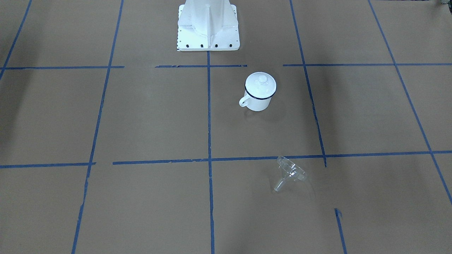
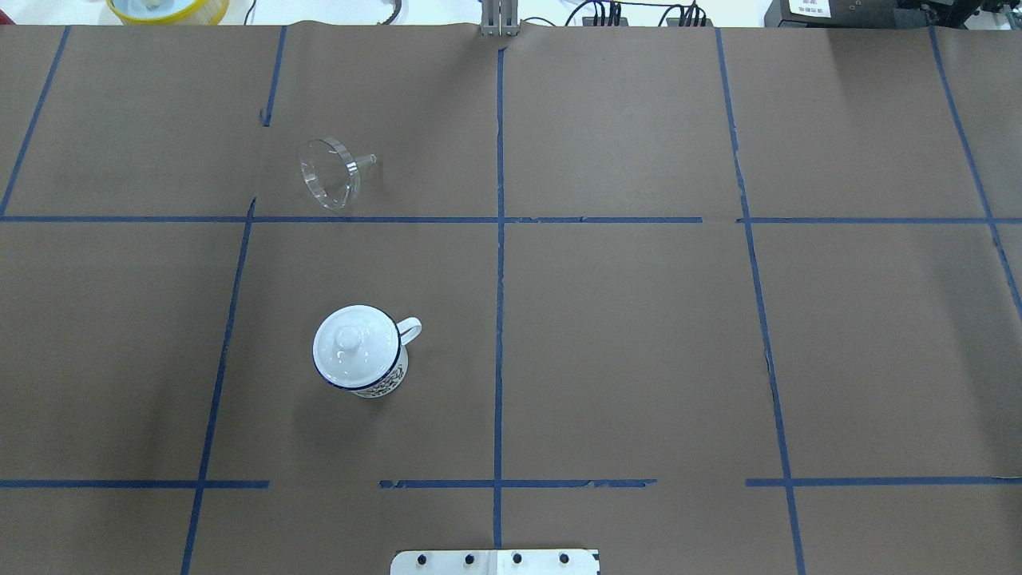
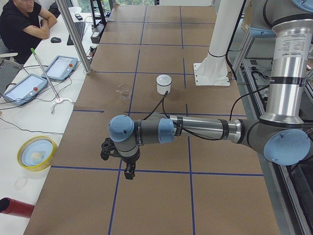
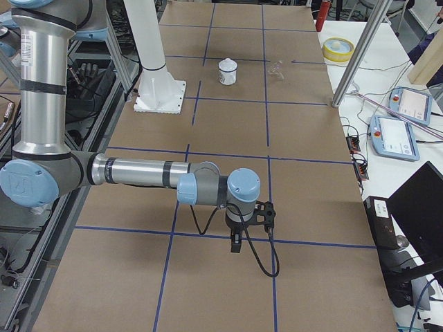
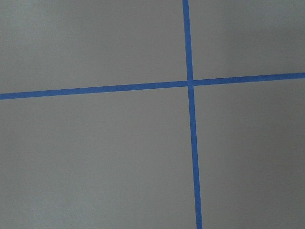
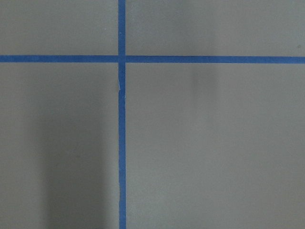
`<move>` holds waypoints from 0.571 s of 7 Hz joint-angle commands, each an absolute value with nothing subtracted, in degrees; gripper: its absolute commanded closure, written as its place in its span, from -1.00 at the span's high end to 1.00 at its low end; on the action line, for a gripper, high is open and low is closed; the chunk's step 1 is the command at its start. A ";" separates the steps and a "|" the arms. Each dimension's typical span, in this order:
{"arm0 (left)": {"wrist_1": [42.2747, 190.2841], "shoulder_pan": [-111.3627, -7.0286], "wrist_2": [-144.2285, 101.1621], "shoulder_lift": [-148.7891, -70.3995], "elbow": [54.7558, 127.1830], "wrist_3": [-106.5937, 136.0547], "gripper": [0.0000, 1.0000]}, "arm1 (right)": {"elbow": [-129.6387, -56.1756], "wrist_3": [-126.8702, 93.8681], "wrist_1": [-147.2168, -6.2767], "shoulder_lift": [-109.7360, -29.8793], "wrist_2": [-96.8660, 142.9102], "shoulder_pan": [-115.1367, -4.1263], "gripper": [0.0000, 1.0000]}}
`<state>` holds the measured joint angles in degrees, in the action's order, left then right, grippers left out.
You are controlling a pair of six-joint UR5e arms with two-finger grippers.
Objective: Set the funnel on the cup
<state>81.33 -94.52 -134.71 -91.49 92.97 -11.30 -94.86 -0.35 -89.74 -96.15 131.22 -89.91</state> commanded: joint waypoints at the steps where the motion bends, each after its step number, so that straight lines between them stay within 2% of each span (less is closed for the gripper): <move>1: 85.85 -94.57 -134.82 -89.31 92.38 -11.42 1.00 | -94.83 -0.35 -89.74 -96.15 131.22 -89.91 1.00; 4: 93.41 -92.56 -134.82 -89.91 97.53 8.62 1.00 | -94.83 -0.35 -89.74 -96.15 131.22 -89.91 1.00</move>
